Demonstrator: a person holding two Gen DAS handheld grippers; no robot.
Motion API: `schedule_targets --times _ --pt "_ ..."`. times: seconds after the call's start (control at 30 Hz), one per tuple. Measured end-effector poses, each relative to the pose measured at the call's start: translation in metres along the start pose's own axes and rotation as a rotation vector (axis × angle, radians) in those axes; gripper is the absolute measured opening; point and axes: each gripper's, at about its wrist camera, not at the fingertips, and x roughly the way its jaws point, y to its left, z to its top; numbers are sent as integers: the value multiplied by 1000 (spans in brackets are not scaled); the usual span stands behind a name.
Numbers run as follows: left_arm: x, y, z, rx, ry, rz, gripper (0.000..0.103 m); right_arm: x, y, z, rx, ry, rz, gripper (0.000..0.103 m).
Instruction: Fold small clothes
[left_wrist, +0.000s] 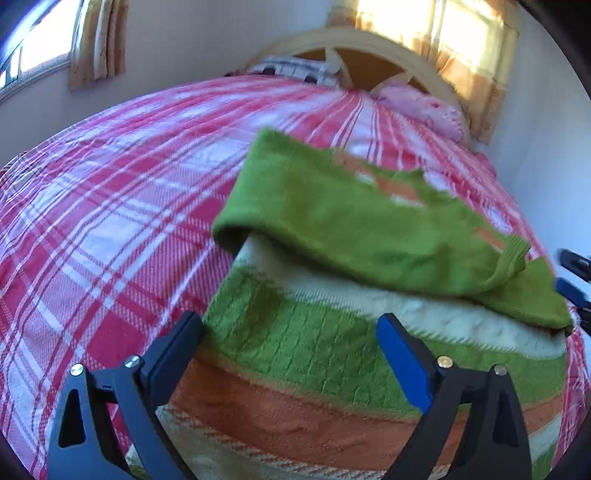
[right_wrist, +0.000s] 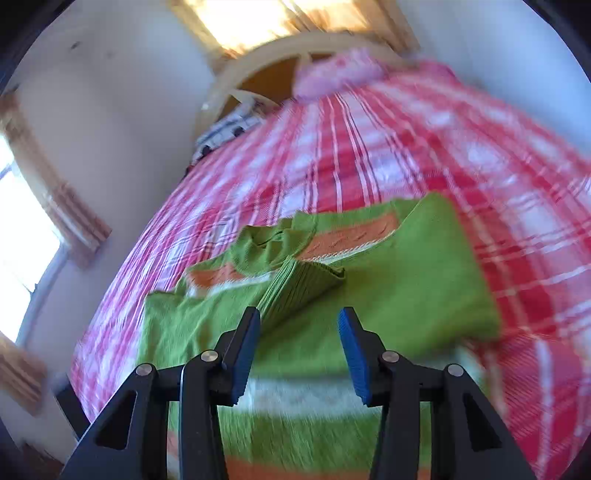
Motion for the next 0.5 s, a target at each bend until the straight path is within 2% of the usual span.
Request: schedule_targets --times 0.13,0.27,0.4,0.47,0.5 --pt "1 0 -1 -31 1 -22 99 39 2 13 100 68 53 46" --pt "-3 1 -3 -36 -8 -34 99 78 14 11 124 161 22 47" --pt "-1 8 -1 -51 -12 -65 101 88 27 13 82 155 -44 47" --pt "-1 10 -1 -57 -14 -73 101 88 31 14 27 161 -68 11" --pt "-1 10 -1 -58 -16 -76 101 87 32 13 -7 174 -77 4"
